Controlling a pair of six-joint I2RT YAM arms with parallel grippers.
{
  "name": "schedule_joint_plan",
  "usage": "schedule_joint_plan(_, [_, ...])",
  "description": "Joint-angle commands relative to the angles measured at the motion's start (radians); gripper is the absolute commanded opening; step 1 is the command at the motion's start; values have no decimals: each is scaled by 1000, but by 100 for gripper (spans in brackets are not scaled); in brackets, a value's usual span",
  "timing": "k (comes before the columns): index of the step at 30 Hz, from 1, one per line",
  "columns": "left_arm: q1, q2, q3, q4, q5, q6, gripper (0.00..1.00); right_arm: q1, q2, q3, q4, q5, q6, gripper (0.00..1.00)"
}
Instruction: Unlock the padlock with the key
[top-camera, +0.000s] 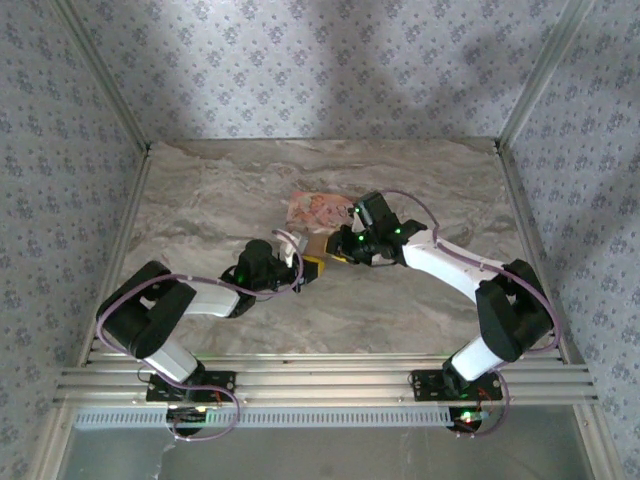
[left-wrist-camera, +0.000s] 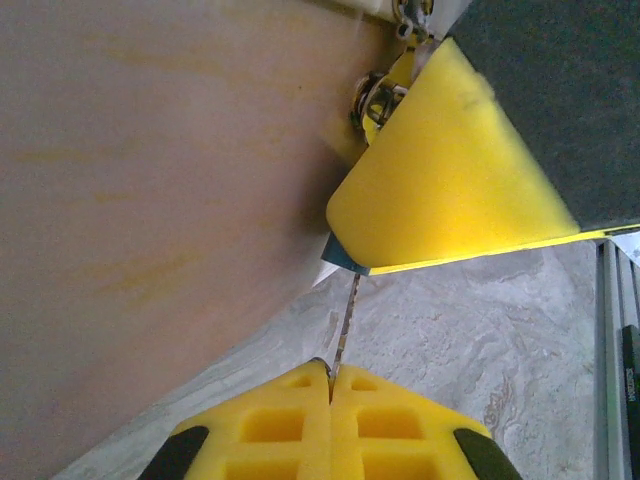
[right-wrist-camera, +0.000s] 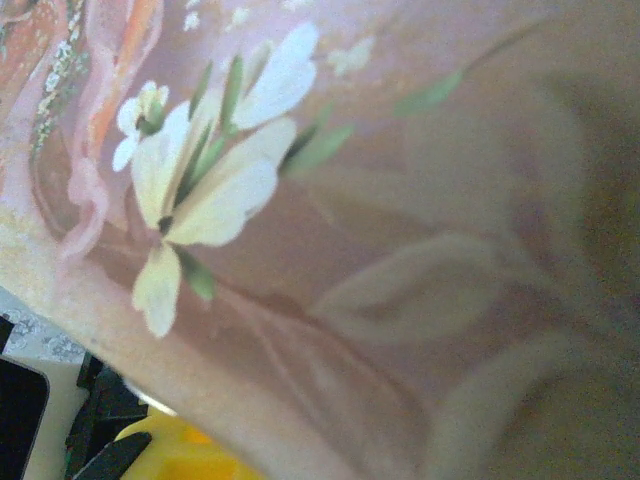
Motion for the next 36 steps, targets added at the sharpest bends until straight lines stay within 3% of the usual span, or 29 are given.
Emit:
schedule_joint_plan(1, [-5, 4, -1, 162, -44, -23, 0, 11, -33, 28, 6, -48, 9, 0])
schedule_joint_plan(19, [-5, 33, -40, 262, -67, -60, 0, 5, -24, 39, 16, -60, 29, 0])
schedule_joint_plan(30, [-4, 108, -23, 369, -20, -122, 0, 7, -17, 33, 31, -76, 35, 0])
schedule_joint_plan(36, [-4, 106, 17, 350, 56, -159, 0, 10, -5, 20, 29, -74, 6, 0])
